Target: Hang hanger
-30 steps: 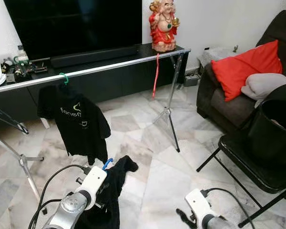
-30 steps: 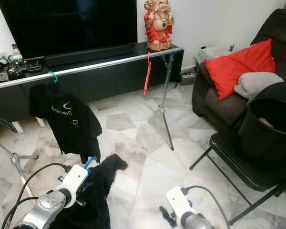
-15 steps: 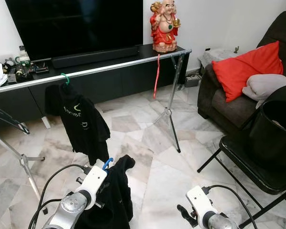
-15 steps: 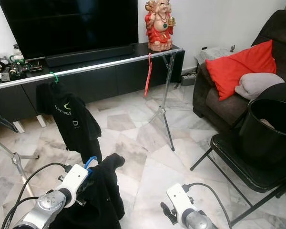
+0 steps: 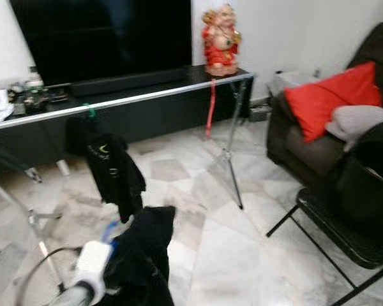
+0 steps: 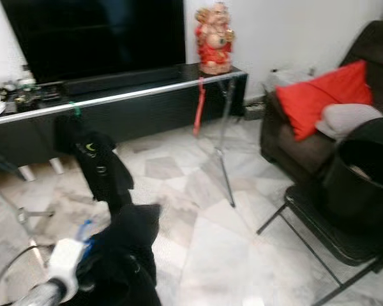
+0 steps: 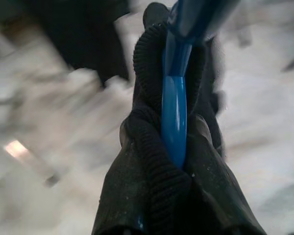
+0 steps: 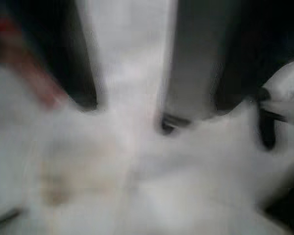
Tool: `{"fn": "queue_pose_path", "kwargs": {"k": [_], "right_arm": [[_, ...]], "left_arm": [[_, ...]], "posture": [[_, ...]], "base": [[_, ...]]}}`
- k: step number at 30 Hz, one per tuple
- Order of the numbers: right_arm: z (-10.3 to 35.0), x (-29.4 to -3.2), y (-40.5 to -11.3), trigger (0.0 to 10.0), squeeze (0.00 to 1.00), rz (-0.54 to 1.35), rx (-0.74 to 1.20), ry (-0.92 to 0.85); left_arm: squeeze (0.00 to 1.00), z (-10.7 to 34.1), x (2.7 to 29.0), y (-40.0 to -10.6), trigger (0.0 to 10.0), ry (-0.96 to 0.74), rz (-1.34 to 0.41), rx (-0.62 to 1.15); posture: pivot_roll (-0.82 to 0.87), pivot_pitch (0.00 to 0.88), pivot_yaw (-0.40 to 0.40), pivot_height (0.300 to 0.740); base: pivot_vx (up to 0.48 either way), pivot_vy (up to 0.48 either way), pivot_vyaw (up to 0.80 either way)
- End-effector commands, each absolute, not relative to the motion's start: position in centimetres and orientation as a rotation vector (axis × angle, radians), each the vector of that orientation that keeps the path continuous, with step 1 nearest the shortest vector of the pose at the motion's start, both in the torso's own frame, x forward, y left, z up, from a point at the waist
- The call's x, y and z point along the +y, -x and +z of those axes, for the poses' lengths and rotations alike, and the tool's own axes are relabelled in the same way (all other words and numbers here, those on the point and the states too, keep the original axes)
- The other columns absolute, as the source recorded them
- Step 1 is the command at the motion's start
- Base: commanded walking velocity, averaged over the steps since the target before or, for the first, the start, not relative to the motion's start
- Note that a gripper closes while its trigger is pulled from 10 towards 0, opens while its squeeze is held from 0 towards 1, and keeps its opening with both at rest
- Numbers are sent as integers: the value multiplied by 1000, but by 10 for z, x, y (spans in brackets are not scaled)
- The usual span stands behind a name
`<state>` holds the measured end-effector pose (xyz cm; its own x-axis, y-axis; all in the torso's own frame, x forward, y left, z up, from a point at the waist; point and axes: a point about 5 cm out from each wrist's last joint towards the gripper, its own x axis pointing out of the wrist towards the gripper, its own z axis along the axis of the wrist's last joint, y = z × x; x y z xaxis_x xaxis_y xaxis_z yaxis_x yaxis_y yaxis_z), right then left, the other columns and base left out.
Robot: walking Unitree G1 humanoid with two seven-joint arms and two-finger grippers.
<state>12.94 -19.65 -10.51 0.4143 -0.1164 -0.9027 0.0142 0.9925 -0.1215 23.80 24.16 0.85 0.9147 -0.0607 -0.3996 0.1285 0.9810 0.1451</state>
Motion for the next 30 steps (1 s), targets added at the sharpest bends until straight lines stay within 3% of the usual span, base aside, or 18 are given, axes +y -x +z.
{"fn": "queue_pose_path", "kwargs": {"k": [1, 12, 22, 30], "right_arm": [[-97, -191, -154, 10000, 0, -84, 1060, 79], [-98, -195, -150, 10000, 0, -137, 1067, 66], [-87, -215, -164, 10000, 0, -261, 951, 81], [-83, -214, -172, 10000, 0, -271, 913, 66]], "left_arm": [[0, 30, 225, -258, 10000, -211, -151, 276], [0, 27, 223, -244, 10000, -181, -149, 288], [0, 26, 228, -224, 10000, -204, -176, 307], [0, 31, 214, -232, 10000, -188, -200, 287]], "posture": [[64, 0, 42, 740], [60, 0, 55, 740], [61, 3, 46, 740], [61, 3, 41, 740]], "base": [[0, 0, 0], [0, 0, 0], [0, 0, 0], [0, 0, 0]]}}
